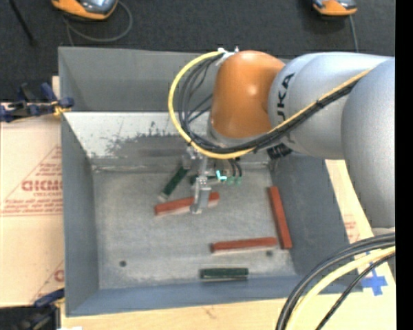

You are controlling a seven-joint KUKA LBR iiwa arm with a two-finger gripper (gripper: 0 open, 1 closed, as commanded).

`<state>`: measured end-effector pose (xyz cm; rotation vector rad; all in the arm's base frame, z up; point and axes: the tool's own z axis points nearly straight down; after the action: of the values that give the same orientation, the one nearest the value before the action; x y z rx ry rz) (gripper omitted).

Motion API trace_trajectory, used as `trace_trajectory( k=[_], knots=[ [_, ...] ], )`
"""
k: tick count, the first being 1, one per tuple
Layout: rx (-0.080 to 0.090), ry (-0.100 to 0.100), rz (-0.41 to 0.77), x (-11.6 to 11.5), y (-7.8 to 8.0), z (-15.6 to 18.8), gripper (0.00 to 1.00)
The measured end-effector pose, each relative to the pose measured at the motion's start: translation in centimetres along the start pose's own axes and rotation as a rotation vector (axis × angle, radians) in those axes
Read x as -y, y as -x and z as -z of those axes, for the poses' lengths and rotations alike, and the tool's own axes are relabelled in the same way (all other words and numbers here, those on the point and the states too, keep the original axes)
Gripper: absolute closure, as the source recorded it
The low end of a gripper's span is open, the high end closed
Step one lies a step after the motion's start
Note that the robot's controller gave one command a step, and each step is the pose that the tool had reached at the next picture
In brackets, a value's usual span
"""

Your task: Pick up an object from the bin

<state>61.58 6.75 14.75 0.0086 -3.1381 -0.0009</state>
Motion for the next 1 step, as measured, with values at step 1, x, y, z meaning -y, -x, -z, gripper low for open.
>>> trace_trajectory(
  k=[1],
  knots=[
    [0.017,0.001,-0.054,2.00,-0.68,-7.76,0.00]
  ],
)
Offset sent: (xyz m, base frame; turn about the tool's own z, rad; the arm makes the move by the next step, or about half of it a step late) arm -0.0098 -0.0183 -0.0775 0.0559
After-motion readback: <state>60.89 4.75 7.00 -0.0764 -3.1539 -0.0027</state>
